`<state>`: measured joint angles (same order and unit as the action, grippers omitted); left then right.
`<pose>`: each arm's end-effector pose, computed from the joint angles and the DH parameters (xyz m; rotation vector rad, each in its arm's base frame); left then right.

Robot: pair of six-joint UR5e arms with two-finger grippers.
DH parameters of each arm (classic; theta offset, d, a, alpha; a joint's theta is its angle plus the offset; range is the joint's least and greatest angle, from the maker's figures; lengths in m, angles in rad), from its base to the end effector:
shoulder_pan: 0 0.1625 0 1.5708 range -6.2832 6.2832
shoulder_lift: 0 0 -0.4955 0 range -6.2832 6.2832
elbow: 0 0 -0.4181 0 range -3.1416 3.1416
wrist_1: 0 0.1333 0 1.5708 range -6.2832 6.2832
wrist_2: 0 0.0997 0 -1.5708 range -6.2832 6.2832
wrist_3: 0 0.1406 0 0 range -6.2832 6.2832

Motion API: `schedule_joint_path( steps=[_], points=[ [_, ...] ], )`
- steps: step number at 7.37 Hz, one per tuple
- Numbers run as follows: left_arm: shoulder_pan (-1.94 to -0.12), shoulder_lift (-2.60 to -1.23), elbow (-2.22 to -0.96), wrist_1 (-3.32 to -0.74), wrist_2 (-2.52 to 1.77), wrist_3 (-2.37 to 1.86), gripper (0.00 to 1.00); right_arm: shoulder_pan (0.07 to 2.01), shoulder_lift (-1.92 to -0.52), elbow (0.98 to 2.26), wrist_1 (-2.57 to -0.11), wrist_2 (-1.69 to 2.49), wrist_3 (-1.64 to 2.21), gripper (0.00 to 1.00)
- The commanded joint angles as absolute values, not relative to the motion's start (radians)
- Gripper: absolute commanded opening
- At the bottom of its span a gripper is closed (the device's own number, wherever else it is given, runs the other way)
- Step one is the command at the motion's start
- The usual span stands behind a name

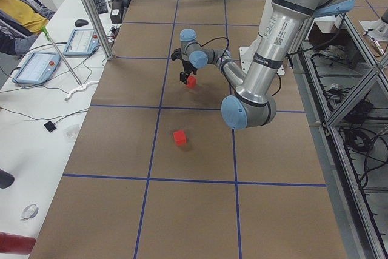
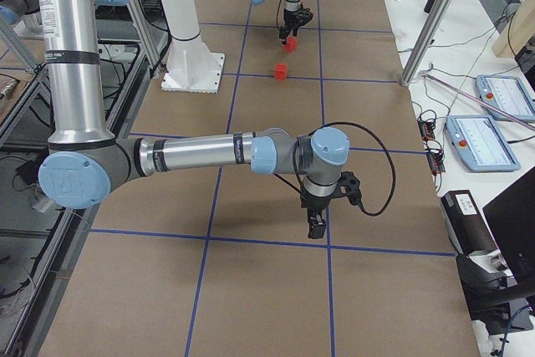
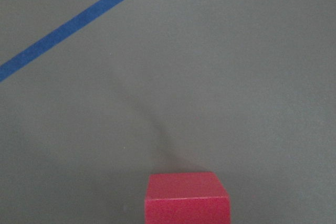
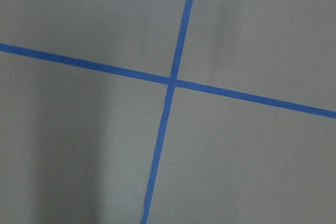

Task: Form red blocks into L shape at center
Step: 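Set the cube with the left gripper beside the center cube, farther from robot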

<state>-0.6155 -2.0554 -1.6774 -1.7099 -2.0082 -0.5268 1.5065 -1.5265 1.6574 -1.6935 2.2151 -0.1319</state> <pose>0.5593 -0.4858 0.3963 0.2513 0.8036 0.5629 0.0142 -0.5391 0.7145 0.0297 -0.6447 -0.1920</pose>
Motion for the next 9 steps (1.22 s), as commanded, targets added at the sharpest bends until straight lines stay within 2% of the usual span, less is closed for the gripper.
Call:
schedule_joint_path(
  steps=[1, 2, 4, 5, 8, 9],
  points=[
    [-0.611, -2.065, -1.666, -1.713, -2.01, -0.538, 0.99, 1.506, -1.526, 1.654, -1.694, 2.215, -0.132, 0.99],
    [-0.611, -2.065, -1.666, -1.713, -2.01, -0.538, 0.98, 1.506, -1.528, 1.655, -1.694, 2.217, -0.132, 0.99],
    [-0.611, -2.065, -1.666, -1.712, -2.01, -0.538, 0.72, 1.506, -1.532, 1.655, -1.694, 2.217, -0.132, 0.99],
    [-0.611, -2.065, -1.666, -1.71, -2.01, -0.538, 0.66, 1.506, -1.532, 1.655, -1.694, 2.217, -0.132, 0.99],
    [-0.611, -2.065, -1.667, -1.709, -2.013, -0.538, 0.65, 1.506, -1.532, 1.655, -1.694, 2.217, -0.132, 0.99],
    [-0.612, -2.066, -1.678, -1.703, -2.019, -0.54, 0.54, 1.506, -1.532, 1.655, -1.694, 2.217, -0.132, 0.99]
  ],
)
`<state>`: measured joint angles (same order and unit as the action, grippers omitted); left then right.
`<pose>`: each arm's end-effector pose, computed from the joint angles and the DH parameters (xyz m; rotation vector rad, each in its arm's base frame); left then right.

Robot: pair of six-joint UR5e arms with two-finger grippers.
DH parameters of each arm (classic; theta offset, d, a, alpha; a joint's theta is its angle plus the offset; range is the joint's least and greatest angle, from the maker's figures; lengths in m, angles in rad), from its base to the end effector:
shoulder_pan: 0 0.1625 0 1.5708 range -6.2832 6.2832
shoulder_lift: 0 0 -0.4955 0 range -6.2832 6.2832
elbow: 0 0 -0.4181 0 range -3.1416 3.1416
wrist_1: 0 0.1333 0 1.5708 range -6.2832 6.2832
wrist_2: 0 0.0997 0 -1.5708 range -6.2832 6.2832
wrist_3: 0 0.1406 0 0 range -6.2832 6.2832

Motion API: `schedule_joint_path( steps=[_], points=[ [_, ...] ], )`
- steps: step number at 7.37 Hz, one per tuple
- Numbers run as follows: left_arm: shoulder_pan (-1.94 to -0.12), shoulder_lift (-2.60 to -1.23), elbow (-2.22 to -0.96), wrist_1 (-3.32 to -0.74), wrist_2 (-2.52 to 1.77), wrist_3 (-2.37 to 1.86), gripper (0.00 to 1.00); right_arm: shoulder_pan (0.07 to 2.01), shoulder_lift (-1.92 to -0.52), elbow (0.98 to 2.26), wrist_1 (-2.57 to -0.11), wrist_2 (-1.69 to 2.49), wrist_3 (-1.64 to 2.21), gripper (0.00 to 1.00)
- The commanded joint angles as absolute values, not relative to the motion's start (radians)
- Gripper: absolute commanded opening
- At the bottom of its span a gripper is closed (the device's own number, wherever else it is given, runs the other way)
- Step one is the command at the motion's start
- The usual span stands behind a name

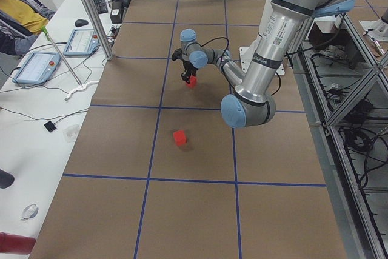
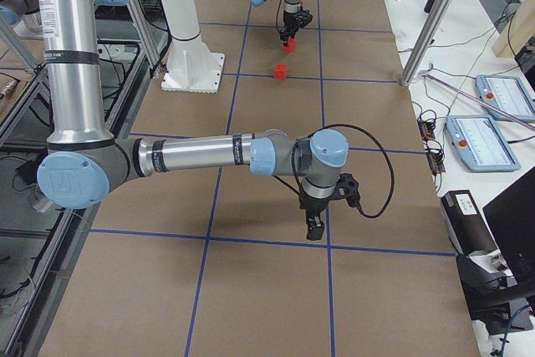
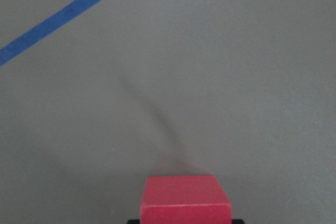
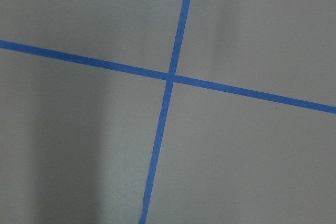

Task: Form red blocks into L shape at center
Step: 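Set the cube with the left gripper beside the center cube, farther from robot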

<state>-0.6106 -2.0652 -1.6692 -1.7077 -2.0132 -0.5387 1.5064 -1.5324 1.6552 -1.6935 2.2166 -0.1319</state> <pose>0.5651 -0.4847 0.3933 0.2406 0.8084 0.5579 0.0142 -0.5357 0.7187 0.0219 -0.6464 -0.1895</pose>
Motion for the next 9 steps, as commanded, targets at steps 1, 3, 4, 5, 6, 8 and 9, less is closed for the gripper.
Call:
schedule_joint_path(
  steps=[1, 3, 4, 5, 6, 8, 9],
  points=[
    [-0.623, -2.08, -1.68, -1.7, -2.02, -0.541, 0.39, 1.506, -1.531, 1.655, -1.694, 2.217, -0.132, 0.99],
    [-0.653, -2.13, -1.672, -1.697, -2.061, -0.644, 0.26, 1.506, -1.531, 1.654, -1.694, 2.215, -0.132, 0.99],
    [-0.653, -2.179, -1.667, -1.657, -2.063, -0.696, 0.26, 1.506, -1.531, 1.654, -1.694, 2.215, -0.132, 0.99],
    [-0.653, -2.265, -1.637, -1.59, -2.062, -0.766, 0.26, 1.508, -1.529, 1.641, -1.694, 2.215, -0.132, 0.99],
    [-0.652, -2.357, -1.549, -1.582, -2.062, -0.835, 0.26, 1.506, -1.529, 1.619, -1.694, 2.218, -0.132, 0.99],
    [-0.65, -2.518, -1.352, -1.594, -2.057, -0.897, 0.26, 1.506, -1.522, 1.597, -1.695, 2.221, -0.129, 0.99],
    [-0.65, -2.563, -1.3, -1.6, -2.056, -0.903, 0.27, 1.506, -1.522, 1.595, -1.695, 2.221, -0.129, 0.99]
  ],
)
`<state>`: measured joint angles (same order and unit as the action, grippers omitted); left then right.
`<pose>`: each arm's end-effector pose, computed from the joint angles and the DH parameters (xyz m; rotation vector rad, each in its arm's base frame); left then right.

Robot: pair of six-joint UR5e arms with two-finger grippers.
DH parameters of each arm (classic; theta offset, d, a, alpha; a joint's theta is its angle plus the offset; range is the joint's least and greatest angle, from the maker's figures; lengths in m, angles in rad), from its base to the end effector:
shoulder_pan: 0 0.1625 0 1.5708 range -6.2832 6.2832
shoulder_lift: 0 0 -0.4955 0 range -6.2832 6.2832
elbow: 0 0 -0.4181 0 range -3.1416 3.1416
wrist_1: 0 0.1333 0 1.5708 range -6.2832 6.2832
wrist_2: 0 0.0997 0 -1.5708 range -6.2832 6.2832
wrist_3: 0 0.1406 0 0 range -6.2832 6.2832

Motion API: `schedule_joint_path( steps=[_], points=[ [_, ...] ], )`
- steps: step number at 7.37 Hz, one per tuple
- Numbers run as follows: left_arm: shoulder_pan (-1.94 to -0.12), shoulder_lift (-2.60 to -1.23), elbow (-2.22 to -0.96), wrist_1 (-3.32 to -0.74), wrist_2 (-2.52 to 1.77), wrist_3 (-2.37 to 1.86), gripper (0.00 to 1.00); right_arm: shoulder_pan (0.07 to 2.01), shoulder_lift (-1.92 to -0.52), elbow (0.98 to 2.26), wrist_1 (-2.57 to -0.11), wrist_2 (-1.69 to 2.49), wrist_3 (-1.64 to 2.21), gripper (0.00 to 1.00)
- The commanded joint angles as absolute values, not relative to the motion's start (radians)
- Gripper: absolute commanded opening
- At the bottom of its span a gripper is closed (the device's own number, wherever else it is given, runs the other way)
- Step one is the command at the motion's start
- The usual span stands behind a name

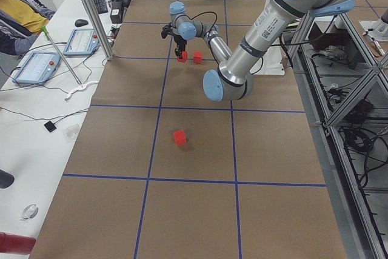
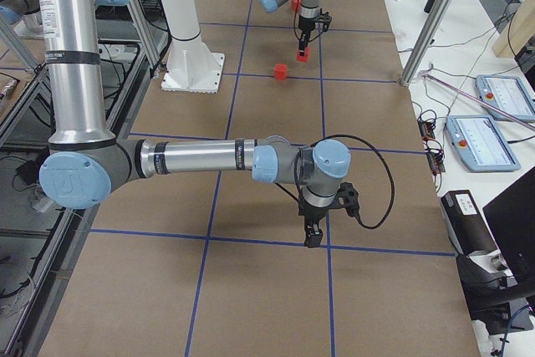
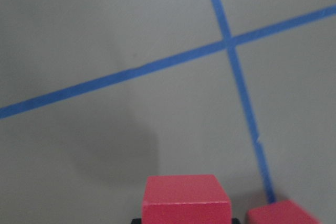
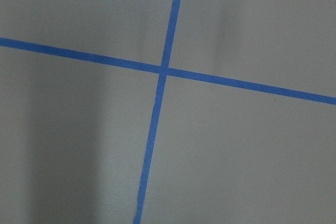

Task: Form red blocks into L shape at center
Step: 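Set the cube with the left gripper beside the center cube, farther from robot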

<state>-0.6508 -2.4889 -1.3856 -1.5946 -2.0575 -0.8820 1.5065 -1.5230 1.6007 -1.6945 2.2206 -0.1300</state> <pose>0.6451 -0.5761 0.2056 0.0973 0.8693 0.2196 0.0138 -0.5370 0.7414 -0.0230 -0.6516 -0.1724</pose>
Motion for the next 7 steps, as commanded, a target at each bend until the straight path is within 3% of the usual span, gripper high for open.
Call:
schedule_joint_path(
  steps=[1, 7],
  points=[
    [-0.647, -2.565, -1.28, -1.632, -2.056, -0.929, 0.27, 1.506, -1.522, 1.595, -1.695, 2.221, -0.129, 0.99],
    [-0.574, -2.556, -1.253, -1.687, -2.026, -1.052, 0.3, 1.506, -1.522, 1.589, -1.695, 2.223, -0.129, 0.99]
  ],
)
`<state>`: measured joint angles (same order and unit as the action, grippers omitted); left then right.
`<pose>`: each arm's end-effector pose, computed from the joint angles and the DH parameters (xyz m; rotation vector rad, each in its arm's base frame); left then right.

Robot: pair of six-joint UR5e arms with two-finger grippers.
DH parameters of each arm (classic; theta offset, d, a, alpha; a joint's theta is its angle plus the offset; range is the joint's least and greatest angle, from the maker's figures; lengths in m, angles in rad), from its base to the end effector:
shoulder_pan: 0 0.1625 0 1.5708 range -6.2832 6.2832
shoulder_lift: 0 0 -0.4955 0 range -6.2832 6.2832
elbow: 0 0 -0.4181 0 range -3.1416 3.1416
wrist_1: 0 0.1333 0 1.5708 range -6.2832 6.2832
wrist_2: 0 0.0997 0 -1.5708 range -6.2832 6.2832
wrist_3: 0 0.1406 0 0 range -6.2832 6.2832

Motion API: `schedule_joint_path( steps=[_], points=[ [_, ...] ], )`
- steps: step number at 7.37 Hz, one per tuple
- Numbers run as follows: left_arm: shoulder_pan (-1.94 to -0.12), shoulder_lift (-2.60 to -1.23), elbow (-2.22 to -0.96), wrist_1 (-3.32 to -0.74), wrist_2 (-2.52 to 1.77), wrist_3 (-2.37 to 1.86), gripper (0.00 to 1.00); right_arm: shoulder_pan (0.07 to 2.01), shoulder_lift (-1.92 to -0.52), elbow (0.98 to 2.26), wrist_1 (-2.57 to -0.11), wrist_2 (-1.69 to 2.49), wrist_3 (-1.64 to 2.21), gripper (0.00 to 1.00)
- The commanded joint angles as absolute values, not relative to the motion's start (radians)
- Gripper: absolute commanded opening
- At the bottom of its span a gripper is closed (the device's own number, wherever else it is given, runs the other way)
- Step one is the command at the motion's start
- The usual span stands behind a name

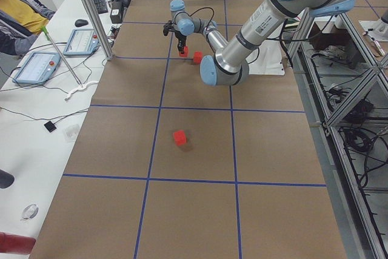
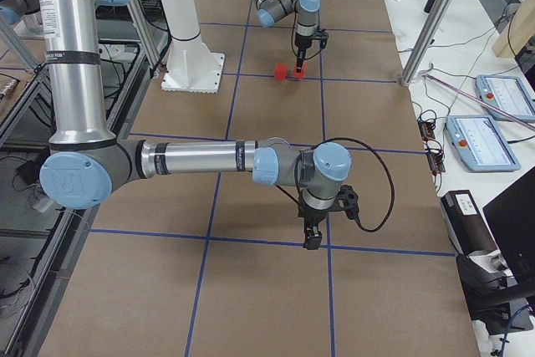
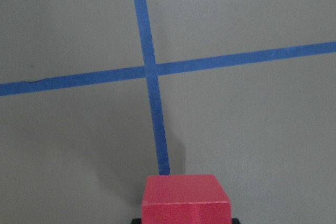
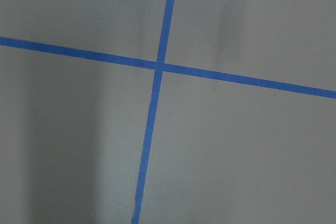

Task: Form red blocks into L shape at center
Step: 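Set the cube with the left gripper beside the center cube, farther from robot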

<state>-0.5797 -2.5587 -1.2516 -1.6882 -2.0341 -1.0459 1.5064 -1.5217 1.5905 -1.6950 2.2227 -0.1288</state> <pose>0.7154 -0.5526 0.1944 0.0311 0.8867 0.1309 0.0135 -0.5368 0.7458 -0.0325 -0.6539 -0.1682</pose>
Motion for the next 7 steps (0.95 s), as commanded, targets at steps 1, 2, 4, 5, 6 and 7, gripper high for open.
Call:
schedule_joint_path(
  steps=[1, 2, 4, 5, 6, 7],
  points=[
    [-0.574, -2.553, -1.256, -1.687, -2.02, -1.054, 0.3, 1.506, -1.522, 1.589, -1.695, 2.223, -0.129, 0.99],
    [-0.574, -2.553, -1.256, -1.686, -2.007, -1.057, 0.3, 1.506, -1.52, 1.589, -1.695, 2.221, -0.129, 0.99],
    [-0.565, -2.545, -1.262, -1.689, -2.006, -1.103, 0.32, 1.506, -1.522, 1.589, -1.695, 2.221, -0.129, 0.99],
    [-0.56, -2.543, -1.264, -1.689, -2.006, -1.103, 0.32, 1.506, -1.522, 1.589, -1.695, 2.221, -0.129, 0.99],
    [-0.554, -2.542, -1.264, -1.689, -2.002, -1.103, 0.32, 1.506, -1.522, 1.589, -1.695, 2.221, -0.129, 0.99],
    [-0.554, -2.542, -1.264, -1.689, -1.991, -1.103, 0.32, 1.506, -1.522, 1.589, -1.695, 2.221, -0.129, 0.99]
  ],
)
